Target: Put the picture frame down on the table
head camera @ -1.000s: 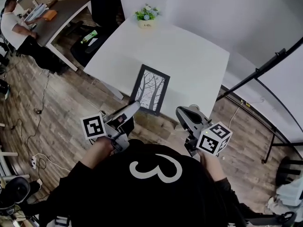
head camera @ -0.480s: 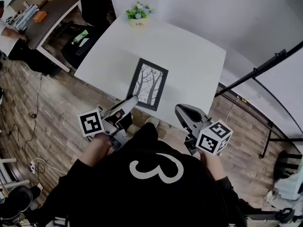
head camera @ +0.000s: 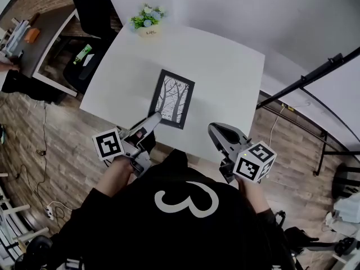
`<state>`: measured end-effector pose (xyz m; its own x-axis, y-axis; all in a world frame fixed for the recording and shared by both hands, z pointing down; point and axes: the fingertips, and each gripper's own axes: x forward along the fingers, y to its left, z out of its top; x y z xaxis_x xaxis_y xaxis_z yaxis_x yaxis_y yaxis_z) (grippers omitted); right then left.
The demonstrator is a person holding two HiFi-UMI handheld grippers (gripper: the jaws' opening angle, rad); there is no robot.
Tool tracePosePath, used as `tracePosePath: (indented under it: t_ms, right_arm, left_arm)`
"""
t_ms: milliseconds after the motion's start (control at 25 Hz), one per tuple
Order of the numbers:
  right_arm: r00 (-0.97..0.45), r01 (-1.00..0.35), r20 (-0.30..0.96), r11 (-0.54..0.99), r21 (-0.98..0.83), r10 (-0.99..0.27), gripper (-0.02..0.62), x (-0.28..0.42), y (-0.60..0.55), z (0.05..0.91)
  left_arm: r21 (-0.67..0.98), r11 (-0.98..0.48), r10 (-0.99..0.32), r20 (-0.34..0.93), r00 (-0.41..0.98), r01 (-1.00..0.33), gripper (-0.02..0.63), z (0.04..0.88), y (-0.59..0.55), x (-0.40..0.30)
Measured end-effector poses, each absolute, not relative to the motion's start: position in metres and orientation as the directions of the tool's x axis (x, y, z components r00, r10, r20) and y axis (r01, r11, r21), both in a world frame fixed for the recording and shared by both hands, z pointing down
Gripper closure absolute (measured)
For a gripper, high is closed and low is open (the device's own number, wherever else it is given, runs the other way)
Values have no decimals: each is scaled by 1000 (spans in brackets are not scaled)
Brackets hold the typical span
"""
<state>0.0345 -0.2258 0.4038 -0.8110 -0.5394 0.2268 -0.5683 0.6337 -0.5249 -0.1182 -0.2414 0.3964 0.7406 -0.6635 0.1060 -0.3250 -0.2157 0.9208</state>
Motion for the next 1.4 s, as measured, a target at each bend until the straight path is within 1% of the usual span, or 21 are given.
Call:
tracePosePath:
  t_ms: [440, 920, 1200, 1400]
  right_arm:
    - [-774, -606, 256, 558, -567, -580, 572, 35, -265, 426]
    - [-754, -617, 285, 490, -615, -592, 572, 38, -277, 453]
    - [-745, -626, 307, 463, -627, -592, 572, 47, -281, 462]
    - [-744, -629, 313, 460, -627, -590, 572, 49, -282, 464]
  left_arm:
    - [932, -177, -610, 149, 778, -317, 525, 427, -288, -113]
    - [955, -89, -568, 184, 802, -282, 523, 467, -313, -104]
    - [948, -65, -548, 227, 805, -312, 523, 491, -318, -99]
    - [941, -77, -544, 238, 805, -331, 523, 500, -320, -100]
